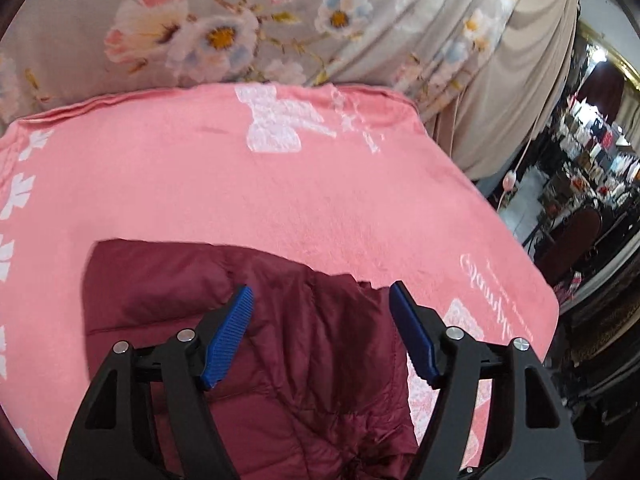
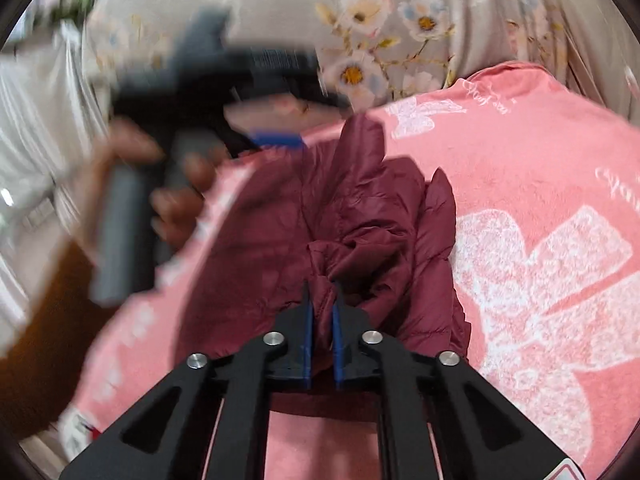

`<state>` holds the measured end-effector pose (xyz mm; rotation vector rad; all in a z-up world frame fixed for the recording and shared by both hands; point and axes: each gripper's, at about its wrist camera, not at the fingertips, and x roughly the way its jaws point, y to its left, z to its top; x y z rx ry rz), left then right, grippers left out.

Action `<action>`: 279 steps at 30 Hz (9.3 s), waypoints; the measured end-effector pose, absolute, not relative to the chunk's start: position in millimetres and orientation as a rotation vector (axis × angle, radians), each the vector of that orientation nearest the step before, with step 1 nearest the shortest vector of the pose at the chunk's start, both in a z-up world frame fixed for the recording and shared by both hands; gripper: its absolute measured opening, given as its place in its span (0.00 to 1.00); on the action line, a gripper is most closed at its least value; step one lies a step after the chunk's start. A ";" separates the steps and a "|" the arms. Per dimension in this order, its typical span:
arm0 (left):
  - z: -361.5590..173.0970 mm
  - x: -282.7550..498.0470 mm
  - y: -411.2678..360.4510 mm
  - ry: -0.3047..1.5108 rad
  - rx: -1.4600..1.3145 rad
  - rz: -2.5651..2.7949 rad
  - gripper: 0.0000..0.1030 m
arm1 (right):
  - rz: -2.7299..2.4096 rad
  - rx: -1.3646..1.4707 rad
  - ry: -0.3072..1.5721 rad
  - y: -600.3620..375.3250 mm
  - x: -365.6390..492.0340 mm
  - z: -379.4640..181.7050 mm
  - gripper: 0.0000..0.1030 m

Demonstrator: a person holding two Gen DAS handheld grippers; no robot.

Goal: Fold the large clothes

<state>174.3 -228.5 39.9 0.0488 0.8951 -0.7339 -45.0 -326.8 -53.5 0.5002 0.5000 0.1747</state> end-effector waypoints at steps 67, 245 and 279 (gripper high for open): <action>25.6 164.9 -123.8 0.800 -0.130 -0.570 0.83 | -0.060 0.448 0.567 -366.3 -21.8 -19.6 0.35; -90.9 259.9 56.7 0.883 -0.018 -0.351 0.38 | 0.050 0.296 0.801 -223.0 219.0 -80.1 0.04; -56.2 260.1 -5.3 0.764 -0.008 -0.152 0.39 | -0.044 0.147 0.825 -212.0 247.2 -89.3 0.00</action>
